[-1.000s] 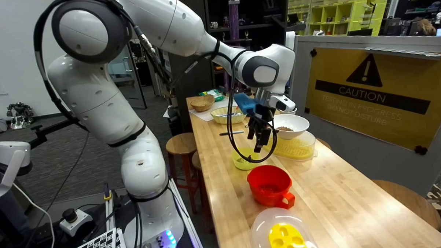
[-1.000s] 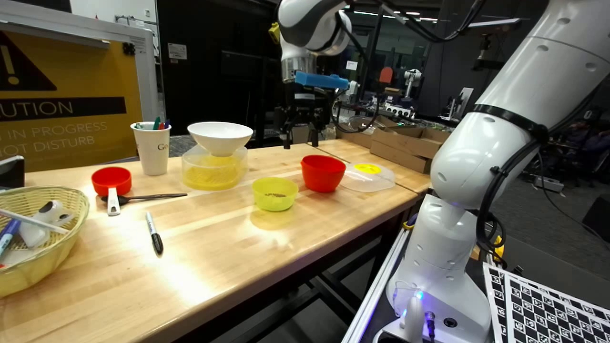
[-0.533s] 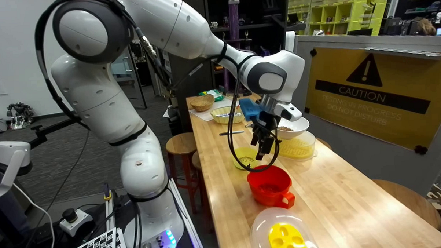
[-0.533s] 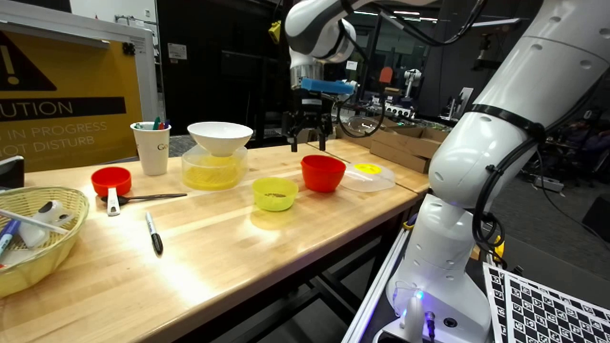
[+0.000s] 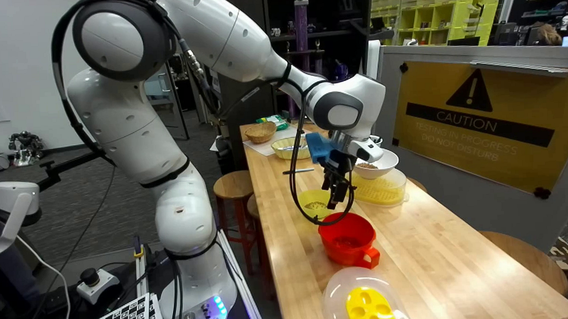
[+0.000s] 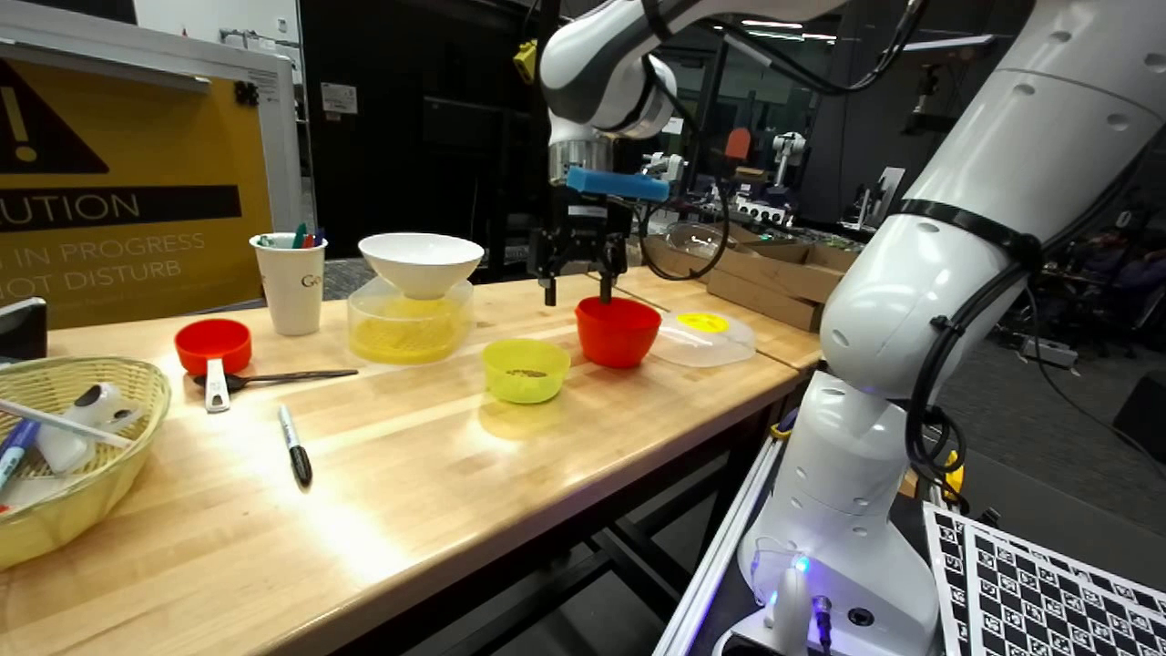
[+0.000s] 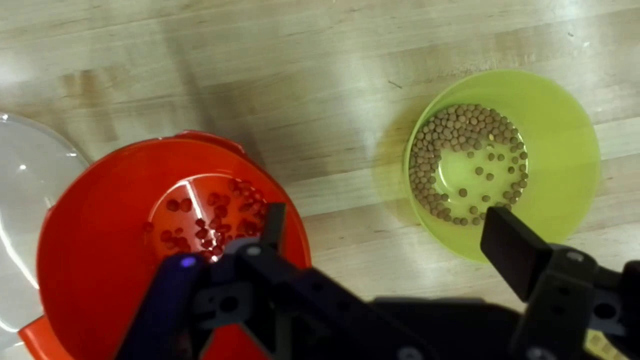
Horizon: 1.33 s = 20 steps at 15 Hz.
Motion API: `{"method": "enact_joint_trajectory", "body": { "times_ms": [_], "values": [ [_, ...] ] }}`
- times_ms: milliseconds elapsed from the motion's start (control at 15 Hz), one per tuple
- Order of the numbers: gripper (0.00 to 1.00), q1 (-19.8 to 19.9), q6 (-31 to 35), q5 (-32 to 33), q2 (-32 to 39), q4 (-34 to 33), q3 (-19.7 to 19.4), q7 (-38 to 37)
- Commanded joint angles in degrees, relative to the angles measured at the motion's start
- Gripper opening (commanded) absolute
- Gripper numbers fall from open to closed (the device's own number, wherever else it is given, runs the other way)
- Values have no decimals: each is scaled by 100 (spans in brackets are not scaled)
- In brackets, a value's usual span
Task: Pour the contents of the orange bowl into the white bowl on the left
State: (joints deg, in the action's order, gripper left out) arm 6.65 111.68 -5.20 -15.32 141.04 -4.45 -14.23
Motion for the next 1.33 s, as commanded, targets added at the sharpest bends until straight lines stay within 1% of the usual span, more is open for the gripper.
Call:
{"method": "enact_joint_trajectory", "body": {
  "times_ms": [0, 333, 667, 1267],
  "values": [
    [100, 23, 400, -20, -130, 196, 66, -239],
    [100, 238, 688, 134, -163, 269, -33, -516],
    [100, 443, 810, 243, -225, 407, -114, -594],
    [100, 396, 922, 200, -209, 642, -17, -659]
  ]
}}
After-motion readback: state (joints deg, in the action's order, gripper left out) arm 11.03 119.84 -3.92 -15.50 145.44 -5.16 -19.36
